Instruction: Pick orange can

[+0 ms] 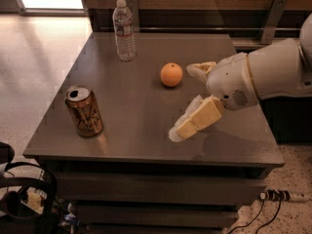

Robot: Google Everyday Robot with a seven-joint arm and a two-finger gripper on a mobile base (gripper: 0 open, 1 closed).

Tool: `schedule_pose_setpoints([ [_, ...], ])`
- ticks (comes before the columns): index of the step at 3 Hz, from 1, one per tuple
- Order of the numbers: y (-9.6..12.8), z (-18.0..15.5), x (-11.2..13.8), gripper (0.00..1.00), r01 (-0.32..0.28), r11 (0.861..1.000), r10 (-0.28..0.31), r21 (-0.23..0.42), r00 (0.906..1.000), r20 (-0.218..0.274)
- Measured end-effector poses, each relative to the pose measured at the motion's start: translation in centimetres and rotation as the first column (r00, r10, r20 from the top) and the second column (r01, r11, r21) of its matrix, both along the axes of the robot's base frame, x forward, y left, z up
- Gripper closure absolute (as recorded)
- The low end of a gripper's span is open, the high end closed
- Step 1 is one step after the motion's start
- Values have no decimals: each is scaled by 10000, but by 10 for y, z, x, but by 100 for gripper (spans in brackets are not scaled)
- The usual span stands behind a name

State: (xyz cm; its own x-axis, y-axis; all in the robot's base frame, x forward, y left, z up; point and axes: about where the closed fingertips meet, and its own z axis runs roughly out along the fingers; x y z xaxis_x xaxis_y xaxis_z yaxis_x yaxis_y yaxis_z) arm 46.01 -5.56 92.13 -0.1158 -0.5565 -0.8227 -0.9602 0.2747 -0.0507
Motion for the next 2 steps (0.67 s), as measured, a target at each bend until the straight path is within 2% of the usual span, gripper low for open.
schedule_pose_setpoints([
  [1,7,3,0,0,-107,9997,107,216,9999,12],
  [2,6,3,-1,0,-90,9999,90,147,10000,15],
])
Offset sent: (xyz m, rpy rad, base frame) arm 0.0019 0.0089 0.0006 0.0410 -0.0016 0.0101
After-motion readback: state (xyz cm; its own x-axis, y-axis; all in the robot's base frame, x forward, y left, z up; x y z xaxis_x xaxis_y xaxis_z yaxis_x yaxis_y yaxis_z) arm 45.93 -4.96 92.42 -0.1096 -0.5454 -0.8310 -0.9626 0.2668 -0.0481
